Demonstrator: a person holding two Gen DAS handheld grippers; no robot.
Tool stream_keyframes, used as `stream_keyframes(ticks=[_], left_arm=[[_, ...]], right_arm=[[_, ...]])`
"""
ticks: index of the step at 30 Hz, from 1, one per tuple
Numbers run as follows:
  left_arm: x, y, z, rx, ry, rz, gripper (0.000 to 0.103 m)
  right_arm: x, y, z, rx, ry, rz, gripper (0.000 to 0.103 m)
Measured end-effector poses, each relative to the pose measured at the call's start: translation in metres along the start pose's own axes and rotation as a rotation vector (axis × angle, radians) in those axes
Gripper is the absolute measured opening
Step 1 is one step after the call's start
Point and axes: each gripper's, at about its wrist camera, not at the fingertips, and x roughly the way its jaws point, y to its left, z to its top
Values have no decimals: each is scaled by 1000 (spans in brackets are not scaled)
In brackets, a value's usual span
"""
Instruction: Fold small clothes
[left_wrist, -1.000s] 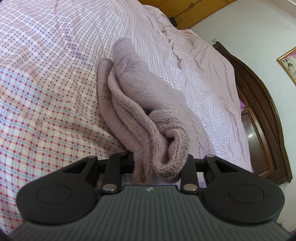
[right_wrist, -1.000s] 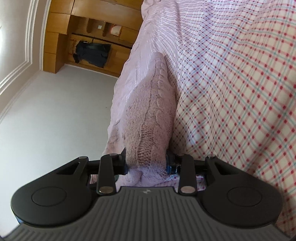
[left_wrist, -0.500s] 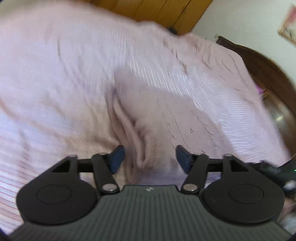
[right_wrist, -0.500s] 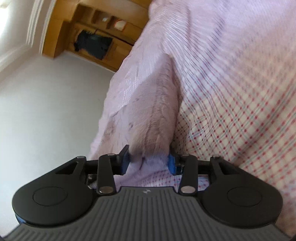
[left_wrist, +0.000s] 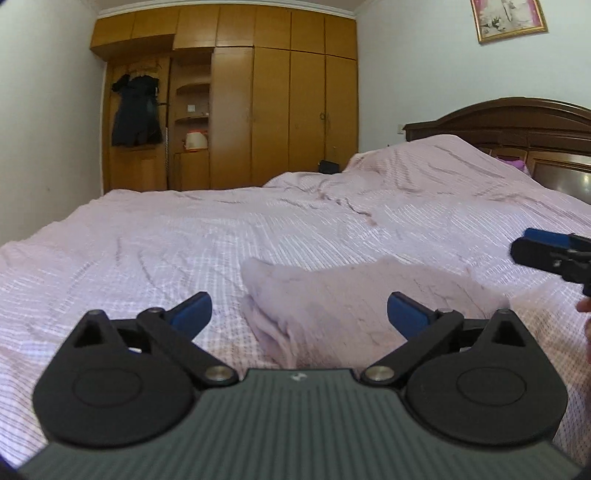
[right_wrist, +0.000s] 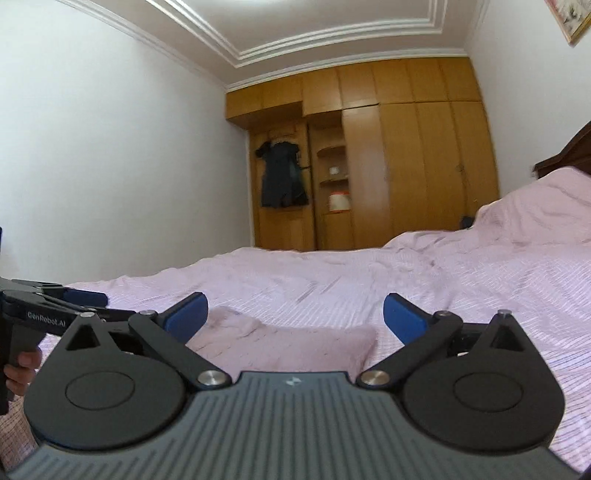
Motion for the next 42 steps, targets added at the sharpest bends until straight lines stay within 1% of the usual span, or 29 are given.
stream_keyframes(ticks=[3, 6, 8, 9, 10, 12, 15, 19, 27, 42], left_arm=[[4, -1, -12, -1, -2, 11, 103], [9, -7, -24, -9, -36, 21, 103], [13, -10, -33, -5, -70, 33, 103], [16, -13, -38, 9, -75, 36, 103], [21, -16, -43, 27, -68, 36, 103], [28, -19, -45, 50, -49, 26, 103], [25, -19, -45, 48, -70, 11, 103], [29, -16, -45, 30, -62, 7, 103], [32, -10, -47, 2, -41, -5, 103], [35, -11, -48, 6, -37, -5, 103]], right_arm=[[10, 1, -7, -16, 50, 10, 103], [18, 4, -19, -60, 78, 23, 103], [22, 5, -31, -58, 66, 32, 103], [23, 1, -40, -43, 45, 43, 103], [22, -3, -49, -30, 43, 40, 103], [22, -6, -53, -8, 51, 43, 103], [18, -12, -59, 10, 11, 54, 103], [18, -14, -60, 18, 7, 48, 103], [20, -8, -61, -9, 10, 49, 103], [27, -11, -62, -13, 39, 59, 103]])
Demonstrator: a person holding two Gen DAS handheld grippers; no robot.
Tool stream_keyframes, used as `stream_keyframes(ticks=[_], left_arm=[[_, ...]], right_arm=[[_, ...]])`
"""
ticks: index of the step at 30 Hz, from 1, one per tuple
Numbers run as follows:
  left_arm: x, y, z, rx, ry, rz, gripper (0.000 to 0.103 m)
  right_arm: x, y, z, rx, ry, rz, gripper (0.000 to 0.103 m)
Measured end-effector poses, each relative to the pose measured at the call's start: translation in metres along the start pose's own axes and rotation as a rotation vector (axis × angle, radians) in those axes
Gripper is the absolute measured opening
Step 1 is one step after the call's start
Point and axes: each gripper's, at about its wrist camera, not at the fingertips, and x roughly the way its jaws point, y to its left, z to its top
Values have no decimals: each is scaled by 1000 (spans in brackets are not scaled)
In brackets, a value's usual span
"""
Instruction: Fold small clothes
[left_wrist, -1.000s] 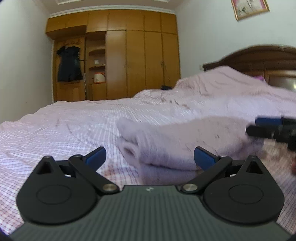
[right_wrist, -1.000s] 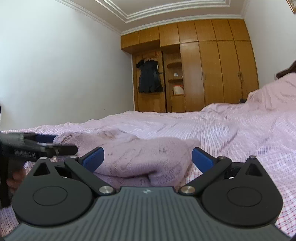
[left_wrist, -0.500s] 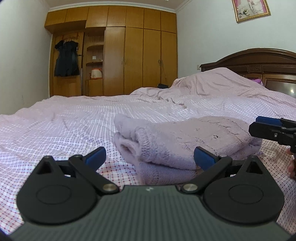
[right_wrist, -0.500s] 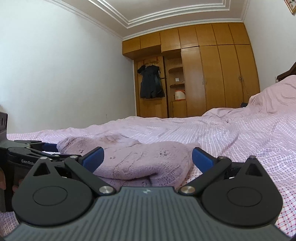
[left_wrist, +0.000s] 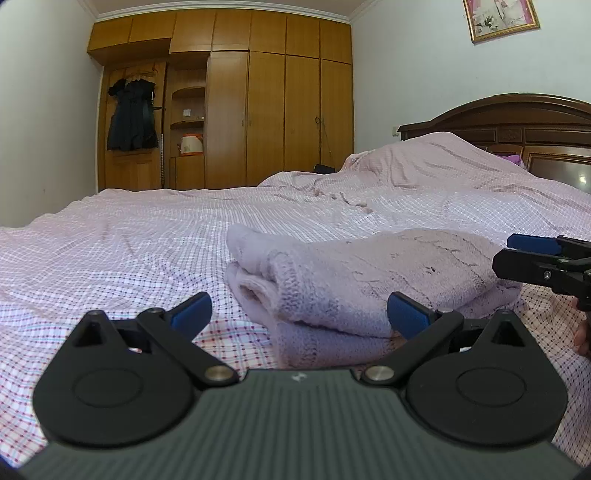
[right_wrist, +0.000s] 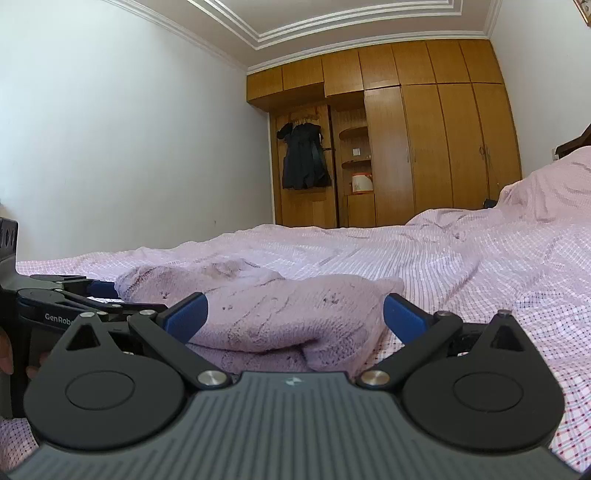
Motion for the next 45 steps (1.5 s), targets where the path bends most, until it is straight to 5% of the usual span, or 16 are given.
stream_keyframes(ticks=[35, 38, 42, 45], left_arm=[[3, 2, -3, 10, 6, -2, 103], [4, 1, 3, 17, 59, 11, 103], [-1, -6, 26, 40, 212, 18, 103], [-13, -10, 47, 68, 246, 5, 103]], right_arm=[[10, -5, -5, -4, 18, -5, 103], [9, -6, -4, -2, 21, -10, 103], [24, 2, 11, -66, 243, -94, 103], [21, 6, 31, -59, 303, -141, 103]])
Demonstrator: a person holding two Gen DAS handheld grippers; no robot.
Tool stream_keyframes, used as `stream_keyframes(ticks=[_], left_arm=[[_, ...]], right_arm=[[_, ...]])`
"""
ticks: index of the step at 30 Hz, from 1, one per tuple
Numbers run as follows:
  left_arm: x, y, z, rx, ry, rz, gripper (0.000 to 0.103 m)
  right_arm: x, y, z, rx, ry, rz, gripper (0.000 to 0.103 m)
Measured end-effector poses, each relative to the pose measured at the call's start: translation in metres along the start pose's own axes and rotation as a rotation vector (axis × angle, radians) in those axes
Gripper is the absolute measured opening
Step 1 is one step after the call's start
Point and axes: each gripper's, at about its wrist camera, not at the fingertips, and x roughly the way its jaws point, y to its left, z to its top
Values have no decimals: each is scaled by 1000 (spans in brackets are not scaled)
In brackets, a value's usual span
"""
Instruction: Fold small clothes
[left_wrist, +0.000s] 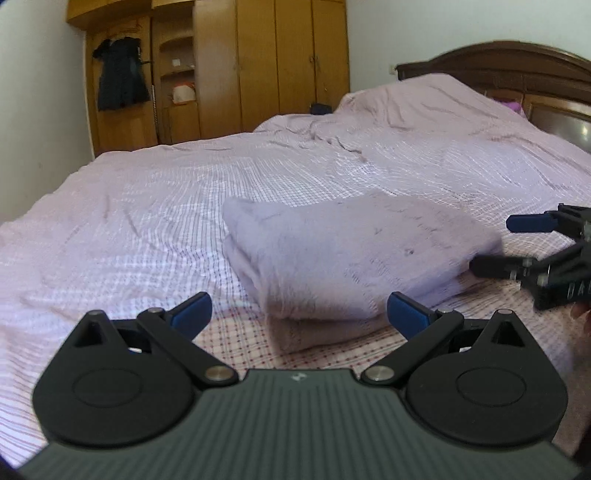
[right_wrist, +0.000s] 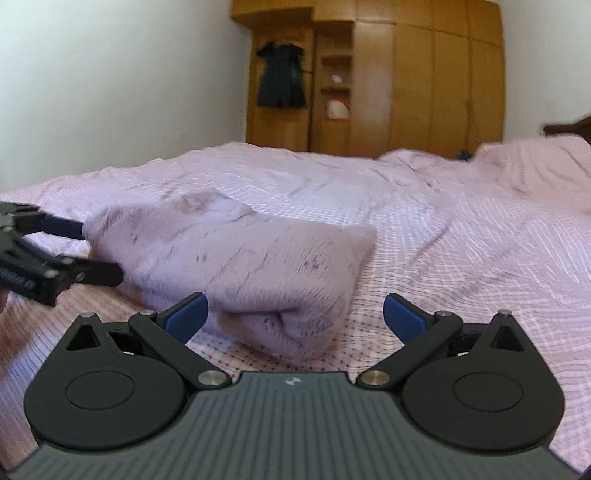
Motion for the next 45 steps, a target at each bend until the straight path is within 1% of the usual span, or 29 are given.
stream_keyframes(ticks=[1, 3, 5, 8, 15, 45], left_arm=[[-4, -1, 4, 11, 10, 7, 103], [-10, 0, 8, 2, -1, 13, 103], [-12, 2, 8, -17, -2, 2, 103], [-10, 4, 9, -26, -5, 5, 103], [-7, 4, 11, -21, 0, 2, 103], [-5, 6, 10, -25, 13, -14, 103]], right_arm=[[-5, -3, 6, 39, 7, 4, 103], [-13, -11, 17, 120, 13, 17, 103], [-18, -16, 24, 145, 13, 28, 103], [-19, -15, 28, 134, 14, 23, 103], [-15, -7, 26, 109, 34, 55, 103], [-12, -3, 24, 98, 49, 91, 103]])
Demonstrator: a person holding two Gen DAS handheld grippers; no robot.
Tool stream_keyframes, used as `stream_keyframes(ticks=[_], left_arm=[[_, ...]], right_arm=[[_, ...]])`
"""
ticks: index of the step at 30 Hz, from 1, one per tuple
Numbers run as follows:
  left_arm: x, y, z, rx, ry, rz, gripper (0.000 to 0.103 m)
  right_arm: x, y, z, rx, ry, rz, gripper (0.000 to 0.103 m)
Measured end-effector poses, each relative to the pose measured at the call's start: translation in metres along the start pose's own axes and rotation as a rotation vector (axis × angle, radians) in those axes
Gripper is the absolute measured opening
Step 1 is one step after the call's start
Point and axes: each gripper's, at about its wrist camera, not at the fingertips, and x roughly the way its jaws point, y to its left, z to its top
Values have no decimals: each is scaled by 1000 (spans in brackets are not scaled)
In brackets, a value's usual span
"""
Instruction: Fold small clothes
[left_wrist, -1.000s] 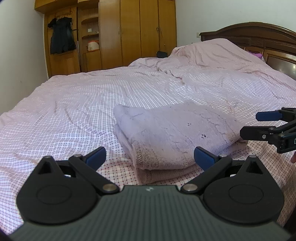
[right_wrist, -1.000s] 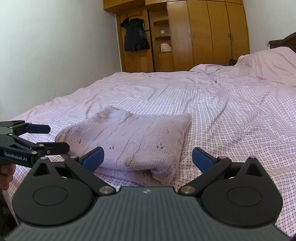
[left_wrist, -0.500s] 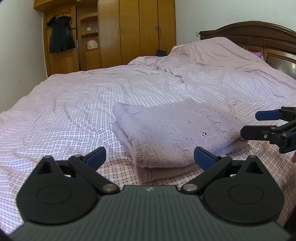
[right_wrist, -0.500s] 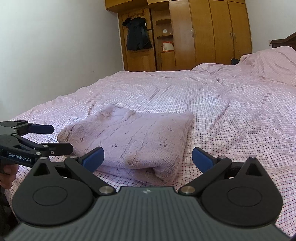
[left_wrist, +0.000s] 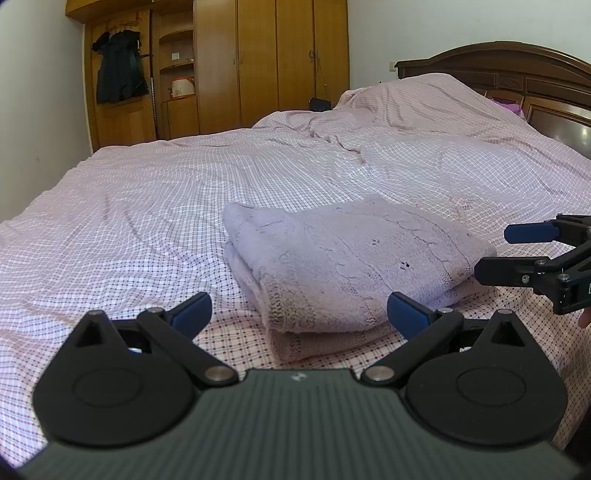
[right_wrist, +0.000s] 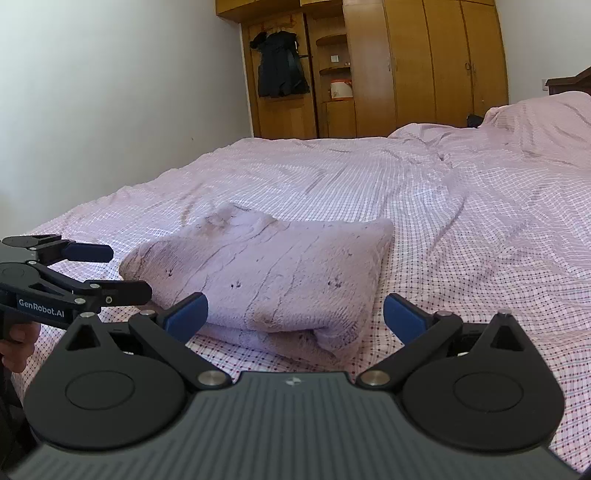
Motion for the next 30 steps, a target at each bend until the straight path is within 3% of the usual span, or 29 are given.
stream_keyframes(ticks=[30], left_arm=[[0, -1, 1, 9, 0, -8, 103]], right_arm=[[2, 6, -3, -24, 9, 20, 103]])
